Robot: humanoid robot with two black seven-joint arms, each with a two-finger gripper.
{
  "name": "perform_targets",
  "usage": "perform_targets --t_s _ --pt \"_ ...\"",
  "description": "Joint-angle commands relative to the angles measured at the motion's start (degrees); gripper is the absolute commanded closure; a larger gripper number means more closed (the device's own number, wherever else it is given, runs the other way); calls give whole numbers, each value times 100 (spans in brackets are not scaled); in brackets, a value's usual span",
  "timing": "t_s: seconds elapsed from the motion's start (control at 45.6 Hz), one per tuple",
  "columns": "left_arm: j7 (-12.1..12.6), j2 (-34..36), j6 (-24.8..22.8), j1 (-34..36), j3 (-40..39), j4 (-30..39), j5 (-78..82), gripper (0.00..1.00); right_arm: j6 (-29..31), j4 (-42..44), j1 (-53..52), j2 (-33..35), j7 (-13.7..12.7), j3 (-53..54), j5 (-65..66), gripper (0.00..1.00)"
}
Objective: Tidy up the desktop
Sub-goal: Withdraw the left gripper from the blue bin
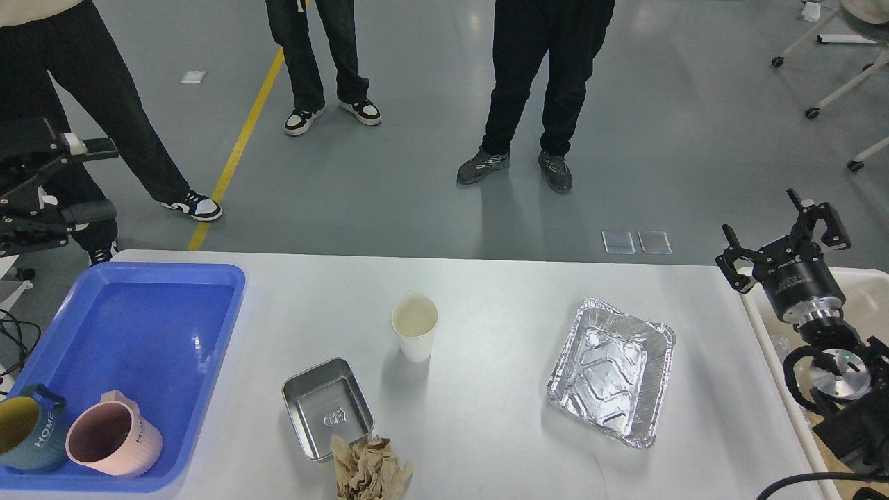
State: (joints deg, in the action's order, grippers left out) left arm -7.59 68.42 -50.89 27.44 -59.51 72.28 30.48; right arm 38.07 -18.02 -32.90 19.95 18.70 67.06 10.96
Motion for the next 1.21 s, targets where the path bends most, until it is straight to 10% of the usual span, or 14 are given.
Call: perform_targets --t_s 0.0,0.241,0.592,1.053,1.119,1.185 --pt "-480 -4 88 -221 80 -486 -157 4 7 0 20 9 2 0 12 0" --pt "100 -32 35 -879 72 -655 -349 4 7 0 20 -8 2 0 29 0" --pt "12 1902 -411 -1425 203 -434 -1343 4 -10 0 20 -8 2 0 29 0" --pt "152 1868 -160 -1452 370 -338 -1168 4 -1 -9 20 -17 2 0 29 0" --pt "432 1307 577 -1356 361 -31 -870 4 -10 -35 20 -17 -6 0 29 0" --pt "1274 500 1359 -883 361 355 -195 4 -1 -70 73 -17 -6 0 29 0"
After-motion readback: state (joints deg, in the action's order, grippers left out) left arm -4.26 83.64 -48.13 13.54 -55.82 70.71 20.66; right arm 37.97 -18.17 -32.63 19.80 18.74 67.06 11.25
